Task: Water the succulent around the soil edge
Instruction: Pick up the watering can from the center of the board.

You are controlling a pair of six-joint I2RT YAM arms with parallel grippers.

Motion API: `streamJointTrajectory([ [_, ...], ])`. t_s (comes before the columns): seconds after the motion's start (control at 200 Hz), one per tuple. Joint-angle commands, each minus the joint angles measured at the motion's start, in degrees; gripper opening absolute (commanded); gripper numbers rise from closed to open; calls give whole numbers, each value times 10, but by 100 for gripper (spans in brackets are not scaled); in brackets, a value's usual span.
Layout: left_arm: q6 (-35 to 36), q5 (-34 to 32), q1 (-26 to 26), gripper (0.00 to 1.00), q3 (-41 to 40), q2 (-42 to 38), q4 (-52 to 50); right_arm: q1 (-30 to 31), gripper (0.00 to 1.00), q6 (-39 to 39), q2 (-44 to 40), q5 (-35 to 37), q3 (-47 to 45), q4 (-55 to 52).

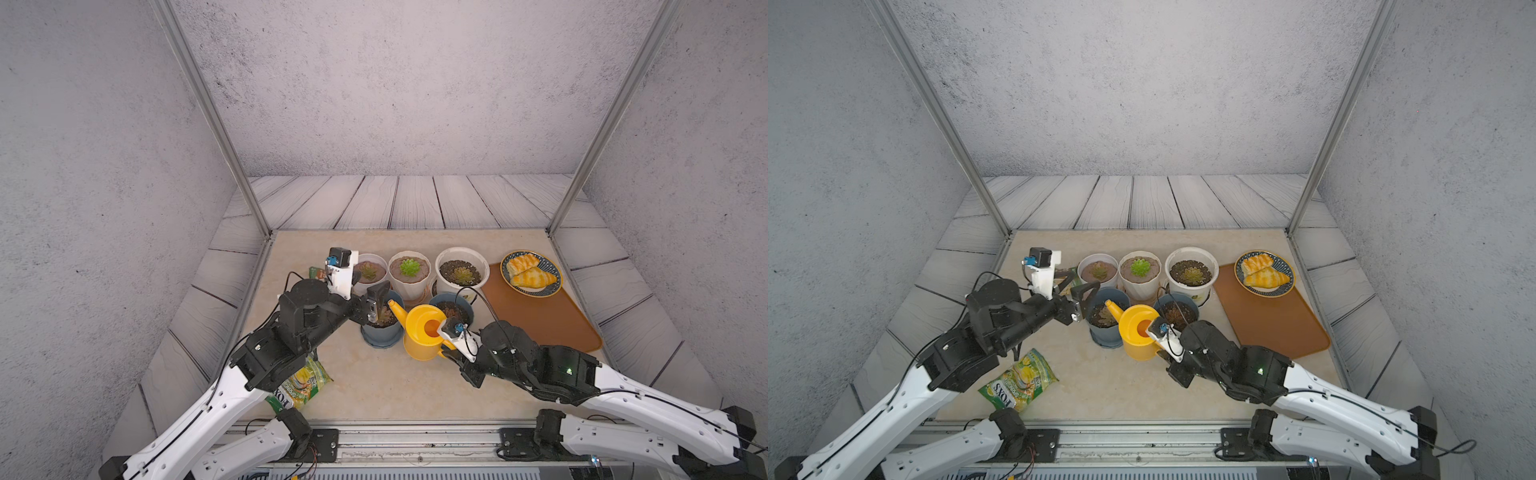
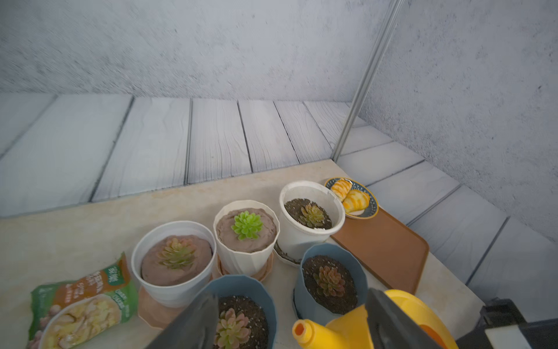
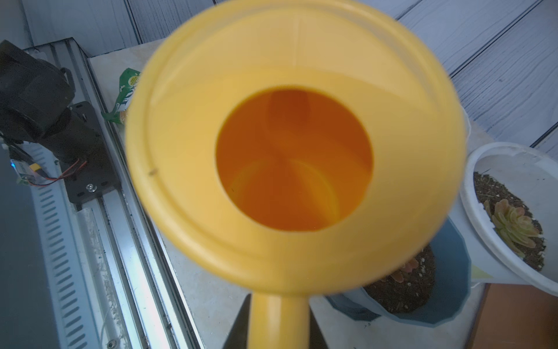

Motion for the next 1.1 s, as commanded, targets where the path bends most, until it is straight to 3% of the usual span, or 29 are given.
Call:
streamJointTrajectory([
  [0.0,-32,98,21,80,-10,20,22,2,0,-46,-9,22,23,37],
  [0.32,-47,99,23,72,-72,56,83,2,0,-76,-43,78,32,86],
  [0.425,-58,101,23,66,-108,61,98,2,0,-72,-79,87,26,129],
  [0.605,-79,106,23,64,-169,42,133,2,0,-70,-167,111,-13,241],
  [0.766,-94,133,22,62,-161,20,141,2,0,-71,-220,66,-74,350],
  [0.996,-119,179,21,61,-123,4,139,2,0,-40,-224,-31,-125,423],
  [1.096,-119,187,19,60,-109,-7,127,2,0,-31,-213,-22,-131,433],
])
